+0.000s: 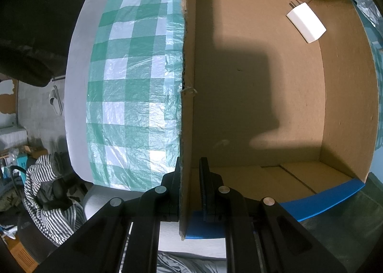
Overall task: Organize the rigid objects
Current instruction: 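Carry the mint jar into the box with the right tool and release it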
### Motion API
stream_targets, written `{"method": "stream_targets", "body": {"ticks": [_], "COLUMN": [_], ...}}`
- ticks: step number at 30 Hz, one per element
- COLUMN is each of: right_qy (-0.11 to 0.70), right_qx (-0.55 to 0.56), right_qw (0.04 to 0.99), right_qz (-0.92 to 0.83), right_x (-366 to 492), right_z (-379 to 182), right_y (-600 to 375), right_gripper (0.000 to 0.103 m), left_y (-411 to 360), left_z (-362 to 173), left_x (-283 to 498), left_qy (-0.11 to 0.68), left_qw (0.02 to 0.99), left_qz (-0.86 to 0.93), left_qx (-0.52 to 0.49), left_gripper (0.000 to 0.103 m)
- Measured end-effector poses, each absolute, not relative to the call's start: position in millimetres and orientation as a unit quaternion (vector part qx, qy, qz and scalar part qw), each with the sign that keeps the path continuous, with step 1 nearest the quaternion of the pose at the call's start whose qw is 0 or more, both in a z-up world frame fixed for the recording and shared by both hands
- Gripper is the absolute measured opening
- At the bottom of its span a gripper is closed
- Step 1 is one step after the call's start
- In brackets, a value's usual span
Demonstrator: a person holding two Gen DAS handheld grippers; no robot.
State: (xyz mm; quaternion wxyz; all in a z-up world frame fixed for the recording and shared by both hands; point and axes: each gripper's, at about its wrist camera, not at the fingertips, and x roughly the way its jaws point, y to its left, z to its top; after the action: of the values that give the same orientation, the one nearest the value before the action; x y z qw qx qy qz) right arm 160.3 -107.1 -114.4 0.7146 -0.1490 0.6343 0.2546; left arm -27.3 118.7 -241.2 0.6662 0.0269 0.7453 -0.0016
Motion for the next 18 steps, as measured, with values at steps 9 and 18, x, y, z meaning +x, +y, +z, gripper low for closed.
{"method": "stream_targets", "body": {"ticks": [9, 18], "right_qy": [0.646, 0.663], "right_qx": [-0.153, -0.161], "right_qw": [0.700, 0.689], "right_qz": [0.263, 0.245], "right_x": [166, 173], "right_z": [-143, -171], "right_y": [-89, -79], "right_gripper": [0.044, 0.044], "left_y": [120, 120], "left_z": [-242, -243], "left_x": [-28, -28], "left_qy": [0.747, 0.748], "left_qw": [0.664, 0.663], "left_qz": [-0.001, -0.002], "left_qx": [0.025, 0.023], "left_gripper": [0.011, 0.011]}}
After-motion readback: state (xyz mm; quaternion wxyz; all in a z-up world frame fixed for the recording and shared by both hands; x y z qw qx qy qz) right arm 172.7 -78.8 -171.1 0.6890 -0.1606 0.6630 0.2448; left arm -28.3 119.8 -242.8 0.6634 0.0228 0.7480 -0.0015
